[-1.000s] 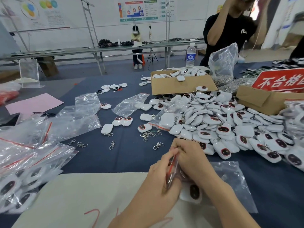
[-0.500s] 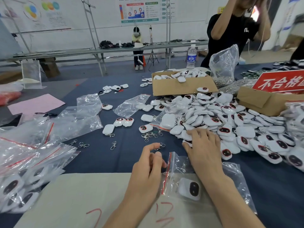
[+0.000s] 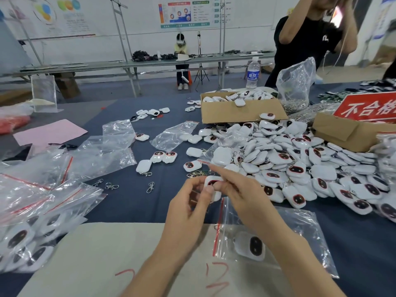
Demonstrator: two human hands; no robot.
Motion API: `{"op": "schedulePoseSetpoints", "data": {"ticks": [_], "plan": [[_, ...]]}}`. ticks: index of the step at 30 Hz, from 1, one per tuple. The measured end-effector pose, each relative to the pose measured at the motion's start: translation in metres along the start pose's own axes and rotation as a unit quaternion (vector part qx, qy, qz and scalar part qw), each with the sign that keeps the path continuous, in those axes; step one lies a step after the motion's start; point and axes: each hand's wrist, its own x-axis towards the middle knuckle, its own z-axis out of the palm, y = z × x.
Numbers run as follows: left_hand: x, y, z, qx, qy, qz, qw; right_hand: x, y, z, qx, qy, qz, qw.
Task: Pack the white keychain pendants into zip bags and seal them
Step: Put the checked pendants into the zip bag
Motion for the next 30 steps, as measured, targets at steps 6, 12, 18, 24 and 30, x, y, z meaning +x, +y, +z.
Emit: {"op": "schedulePoseSetpoints", "data": {"ticks": [6, 12, 18, 24, 30], "plan": [[0.004, 0.000, -0.002, -0.076, 0.025, -0.031, 0.996, 0.000, -0.007, 0.006, 0.174, 0.014, 0.053, 0.983], [0.006, -0.004, -0.004, -0.090, 0.029, -0.054, 0.994, -0.003, -0.011, 0.007, 0.215, -0.004, 0.066, 0.974], [0.006, -0.006, -0.004, -0.087, 0.028, -0.040, 0.995, -0.005, -0.015, 0.007, 0.228, 0.004, 0.060, 0.972], [0.006, -0.007, -0.004, -0.090, 0.024, -0.031, 0.995, -0.005, -0.016, 0.008, 0.241, 0.015, 0.062, 0.968], [0.006, -0.010, -0.004, -0.077, 0.018, -0.018, 0.997, -0.004, -0.015, 0.010, 0.228, 0.026, 0.066, 0.971]]}}
